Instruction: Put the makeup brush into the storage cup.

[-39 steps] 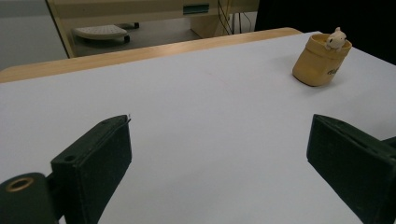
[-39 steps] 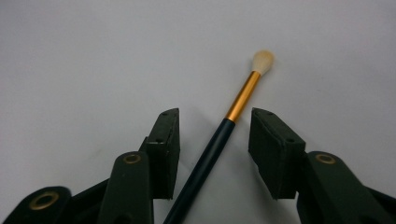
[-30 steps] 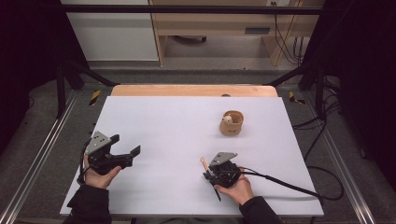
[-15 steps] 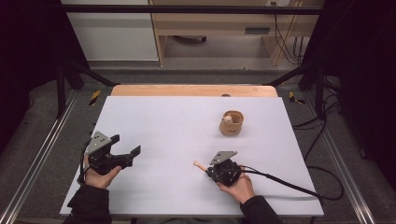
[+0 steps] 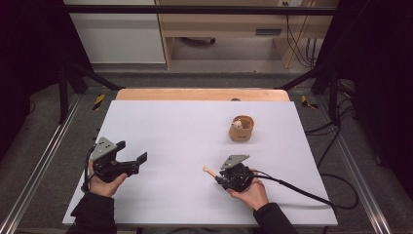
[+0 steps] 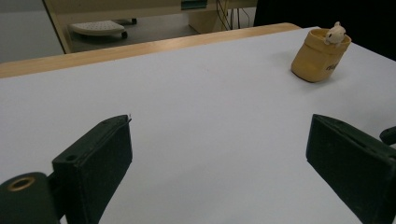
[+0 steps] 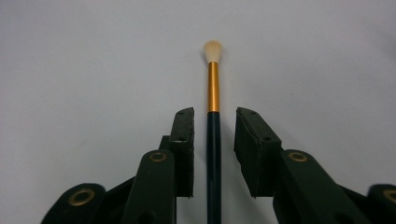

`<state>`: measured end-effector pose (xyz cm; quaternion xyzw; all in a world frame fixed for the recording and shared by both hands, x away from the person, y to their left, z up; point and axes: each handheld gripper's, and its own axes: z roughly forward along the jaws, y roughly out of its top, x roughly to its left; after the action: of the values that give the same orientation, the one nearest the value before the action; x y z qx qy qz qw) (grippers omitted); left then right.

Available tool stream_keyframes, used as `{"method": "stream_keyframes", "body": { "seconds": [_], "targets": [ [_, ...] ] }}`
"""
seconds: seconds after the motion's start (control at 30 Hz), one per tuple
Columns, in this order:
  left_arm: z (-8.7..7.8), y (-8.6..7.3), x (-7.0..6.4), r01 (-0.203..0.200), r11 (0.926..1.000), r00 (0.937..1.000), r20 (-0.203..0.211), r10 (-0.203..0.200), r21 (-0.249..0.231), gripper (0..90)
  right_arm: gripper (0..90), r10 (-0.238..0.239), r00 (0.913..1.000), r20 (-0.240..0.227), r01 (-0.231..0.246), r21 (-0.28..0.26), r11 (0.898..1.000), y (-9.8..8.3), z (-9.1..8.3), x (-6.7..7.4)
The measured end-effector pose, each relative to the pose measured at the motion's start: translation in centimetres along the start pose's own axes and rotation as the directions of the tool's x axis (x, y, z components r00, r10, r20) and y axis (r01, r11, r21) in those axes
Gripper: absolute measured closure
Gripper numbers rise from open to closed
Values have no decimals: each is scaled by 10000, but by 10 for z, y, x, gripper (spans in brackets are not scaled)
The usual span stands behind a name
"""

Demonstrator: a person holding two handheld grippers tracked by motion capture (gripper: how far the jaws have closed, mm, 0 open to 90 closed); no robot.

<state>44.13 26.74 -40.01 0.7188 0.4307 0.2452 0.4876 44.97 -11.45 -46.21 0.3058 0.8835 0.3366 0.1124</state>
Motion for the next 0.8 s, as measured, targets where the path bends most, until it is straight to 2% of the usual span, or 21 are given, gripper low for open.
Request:
{"method": "stream_keyframes", "body": {
  "seconds": [0.03, 0.23, 0.37, 0.47, 0.5, 0.6, 0.63, 0.67, 0.77, 0.8],
  "targets": [
    [1, 0, -1, -25, 10000, 10000, 29, 25, 29, 64, 629, 49, 10000, -6, -49, 26, 10000, 3, -4, -2],
    [1, 0, 0, -19, 10000, 10000, 38, 19, 31, 64, 538, -88, 9998, 178, 77, 573, 9983, 17, -12, -6],
    [0, 0, 1, 41, 10000, 10000, 0, -41, 15, 64, 496, -350, 9992, 192, 328, 1032, 9941, 33, -17, -8],
    [0, 0, 1, -7, 10000, 10000, 13, 7, 55, 64, 487, -688, 9973, 250, 630, 1856, 9806, 43, -15, -8],
    [0, 0, 1, -7, 10000, 10000, 13, 7, 55, 64, 487, -688, 9973, 250, 630, 1856, 9806, 43, -15, -8],
    [0, -1, 1, 10, 10000, 10000, 4, -10, 52, 64, 498, -731, 9973, 26, 705, 2307, 9705, 48, -11, -6],
    [0, -1, 1, 23, 10000, 10000, 1, -23, 46, 64, 522, -864, 9963, -6, 834, 2690, 9595, 49, -5, -4],
    [0, -1, 1, 23, 10000, 10000, -1, -23, 41, 64, 522, -864, 9963, -6, 834, 2690, 9595, 49, -5, -4],
    [1, -1, 1, -5, 10000, 10000, 8, 5, 72, 64, 559, -875, 9960, -160, 882, 3096, 9468, 50, 1, -1],
    [1, -1, 1, -3, 10000, 10000, 12, 2, 78, 64, 575, -1027, 9943, -297, 1068, 3146, 9432, 50, 3, 0]
  ]
}}
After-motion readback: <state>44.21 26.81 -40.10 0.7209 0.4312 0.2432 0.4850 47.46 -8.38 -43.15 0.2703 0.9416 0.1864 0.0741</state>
